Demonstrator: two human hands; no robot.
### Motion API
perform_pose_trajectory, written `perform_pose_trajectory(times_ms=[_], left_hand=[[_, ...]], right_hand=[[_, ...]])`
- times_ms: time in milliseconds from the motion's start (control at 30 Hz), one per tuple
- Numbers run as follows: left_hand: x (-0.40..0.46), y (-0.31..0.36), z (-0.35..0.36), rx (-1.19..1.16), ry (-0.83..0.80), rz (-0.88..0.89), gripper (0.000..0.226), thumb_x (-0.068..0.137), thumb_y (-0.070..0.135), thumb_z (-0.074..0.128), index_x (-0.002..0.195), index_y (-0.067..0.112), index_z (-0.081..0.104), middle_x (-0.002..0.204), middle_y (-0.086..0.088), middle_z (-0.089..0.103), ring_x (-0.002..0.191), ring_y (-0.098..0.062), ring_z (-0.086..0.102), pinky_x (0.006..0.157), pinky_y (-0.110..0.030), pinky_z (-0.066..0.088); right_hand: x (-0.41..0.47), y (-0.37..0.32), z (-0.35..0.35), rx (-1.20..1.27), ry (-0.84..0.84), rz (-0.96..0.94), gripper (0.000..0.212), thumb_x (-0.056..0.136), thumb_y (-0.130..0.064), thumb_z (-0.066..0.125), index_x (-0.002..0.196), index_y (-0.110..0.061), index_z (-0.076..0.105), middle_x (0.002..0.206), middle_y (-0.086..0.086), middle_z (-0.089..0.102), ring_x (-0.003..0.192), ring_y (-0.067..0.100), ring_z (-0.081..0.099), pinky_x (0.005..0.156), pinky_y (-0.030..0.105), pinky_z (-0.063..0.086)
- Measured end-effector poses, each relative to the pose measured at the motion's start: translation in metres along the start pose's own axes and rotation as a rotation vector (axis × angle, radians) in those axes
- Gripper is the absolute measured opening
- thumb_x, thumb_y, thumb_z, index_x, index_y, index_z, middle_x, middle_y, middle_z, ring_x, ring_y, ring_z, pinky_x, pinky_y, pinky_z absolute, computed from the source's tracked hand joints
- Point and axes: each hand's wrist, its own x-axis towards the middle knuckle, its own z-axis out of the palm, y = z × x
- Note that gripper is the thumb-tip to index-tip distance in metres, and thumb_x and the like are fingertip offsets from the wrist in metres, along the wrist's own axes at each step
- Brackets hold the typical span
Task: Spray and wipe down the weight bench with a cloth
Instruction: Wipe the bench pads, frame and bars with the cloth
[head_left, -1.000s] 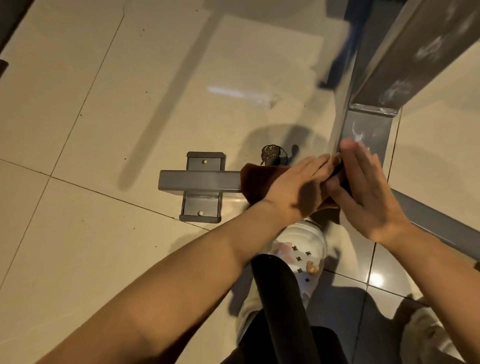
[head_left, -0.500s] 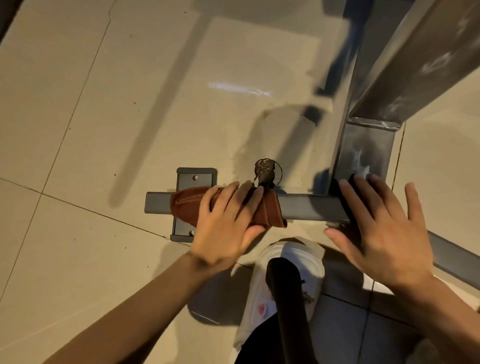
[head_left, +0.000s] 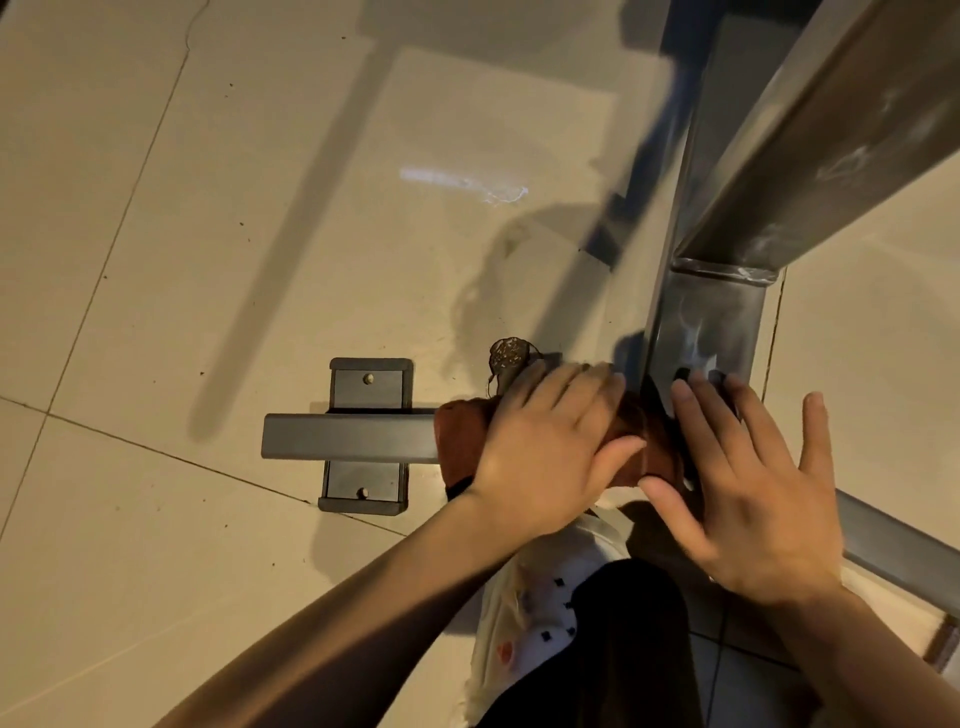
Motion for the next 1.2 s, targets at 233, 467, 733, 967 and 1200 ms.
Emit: perform_pose_trajectory(times_ms=[233,467,733,967,1200], left_hand=[[-0.047,-0.084,-0.006,0.167,-0.031,0.155,0.064,0.096,0.064,0.019,0.135,0.019,0.043,0.102,-0.007,0.064,0.08,-0.027,0.059,0.067,-0.036,0.044],[-0.117,-0.198,-0.029,0.104,-0.11,-0.023,0.064,0.097,0.064,0.021,0.131,0.017,0.046,0.099,-0.011,0.063,0.082,-0.033,0.061,0.074,-0.038,0.04],[-0.071,-0.109,-0.014,0.091,0.006,-0.255,0.051,0.093,0.047,0.033,0.101,0.01,0.067,0.087,-0.01,0.065,0.074,-0.032,0.061,0.072,-0.041,0.045],[0.002,0.021,-0.002,0.072,-0.084,-0.136,0.056,0.09,0.054,0.021,0.109,0.019,0.062,0.093,-0.005,0.064,0.08,-0.026,0.059,0.072,-0.038,0.045],[-0.044,-0.068,0.003,0.243,0.023,0.142,0.065,0.092,0.063,0.032,0.133,0.016,0.049,0.102,-0.006,0.063,0.081,-0.025,0.059,0.068,-0.035,0.043]], right_hand=[[-0.002,-0.001,0.001,-0.047,0.009,-0.027,0.069,0.093,-0.058,0.032,0.148,-0.017,0.036,0.146,0.015,0.046,0.137,0.036,0.039,0.113,0.065,0.009],[-0.001,0.001,0.003,-0.051,0.036,-0.036,0.069,0.091,-0.055,0.038,0.145,-0.013,0.044,0.146,0.017,0.045,0.137,0.038,0.037,0.112,0.066,0.011],[-0.001,-0.001,0.011,-0.099,0.097,-0.041,0.063,0.095,-0.049,0.04,0.147,-0.013,0.041,0.146,0.017,0.046,0.137,0.038,0.039,0.111,0.066,0.015],[-0.003,0.001,0.013,-0.137,0.116,-0.02,0.058,0.101,-0.045,0.024,0.15,-0.015,0.034,0.149,0.014,0.043,0.141,0.033,0.035,0.115,0.064,0.011],[-0.003,0.0,0.012,-0.092,0.125,-0.041,0.062,0.095,-0.052,0.03,0.147,-0.018,0.035,0.148,0.014,0.044,0.14,0.033,0.036,0.113,0.064,0.009]])
